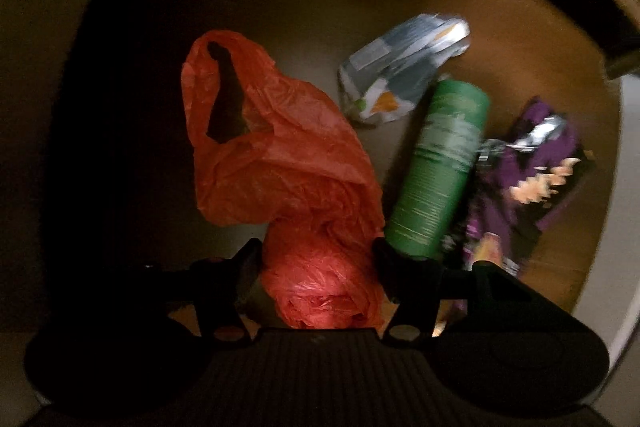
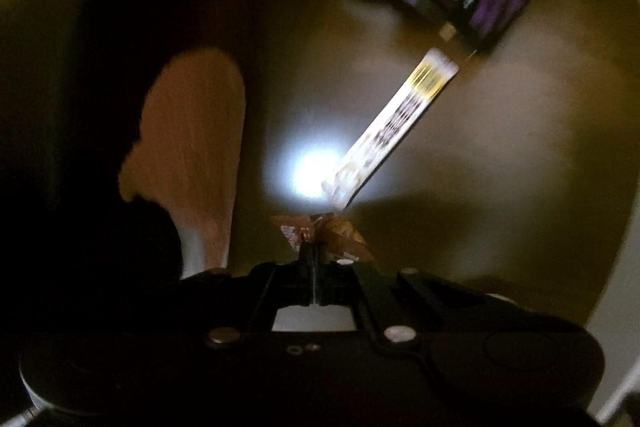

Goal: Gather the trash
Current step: 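Grasp the red plastic bag with the left tool while the right tool grasps the candy wrapper, then lift the red bag and wrapper up over the teal wastebasket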

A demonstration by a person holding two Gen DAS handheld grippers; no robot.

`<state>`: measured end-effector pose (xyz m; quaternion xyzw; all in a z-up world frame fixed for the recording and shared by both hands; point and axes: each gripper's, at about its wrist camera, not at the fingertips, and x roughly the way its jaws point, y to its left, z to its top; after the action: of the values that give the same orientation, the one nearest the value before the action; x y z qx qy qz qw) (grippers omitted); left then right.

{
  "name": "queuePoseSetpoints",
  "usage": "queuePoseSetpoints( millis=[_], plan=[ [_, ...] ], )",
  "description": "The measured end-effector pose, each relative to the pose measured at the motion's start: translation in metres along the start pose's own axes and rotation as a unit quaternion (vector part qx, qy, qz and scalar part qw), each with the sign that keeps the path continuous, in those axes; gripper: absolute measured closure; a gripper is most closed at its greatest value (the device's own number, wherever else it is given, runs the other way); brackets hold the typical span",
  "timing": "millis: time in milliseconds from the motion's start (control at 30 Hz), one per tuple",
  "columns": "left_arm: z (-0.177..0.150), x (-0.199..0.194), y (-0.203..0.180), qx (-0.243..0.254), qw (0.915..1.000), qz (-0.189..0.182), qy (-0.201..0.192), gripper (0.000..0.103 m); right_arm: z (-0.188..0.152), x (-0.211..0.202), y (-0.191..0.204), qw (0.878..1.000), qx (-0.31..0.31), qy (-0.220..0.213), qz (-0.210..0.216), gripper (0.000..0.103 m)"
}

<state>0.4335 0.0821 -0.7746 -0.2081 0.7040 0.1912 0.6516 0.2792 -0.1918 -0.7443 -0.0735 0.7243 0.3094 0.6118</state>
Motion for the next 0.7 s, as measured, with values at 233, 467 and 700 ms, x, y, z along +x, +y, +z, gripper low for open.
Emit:
queuePoseSetpoints(
  millis=[233, 467, 700],
  plan=[
    [-0.005, -0.099, -0.016, 0.027, 0.9989, -0.022, -0.031, 0.044, 0.020, -0.102, 0.005, 0.995, 0.039, -0.088, -0.020, 0.103],
    [-0.007, -0.232, -0.040, 0.081, 0.9924, -0.038, -0.084, 0.044, 0.046, -0.225, 0.023, 0.982, 0.055, -0.176, -0.038, 0.103],
    [-0.007, -0.362, -0.045, 0.118, 0.9808, -0.048, -0.148, 0.044, 0.073, -0.357, 0.054, 0.958, 0.068, -0.275, -0.047, 0.103]
  ],
)
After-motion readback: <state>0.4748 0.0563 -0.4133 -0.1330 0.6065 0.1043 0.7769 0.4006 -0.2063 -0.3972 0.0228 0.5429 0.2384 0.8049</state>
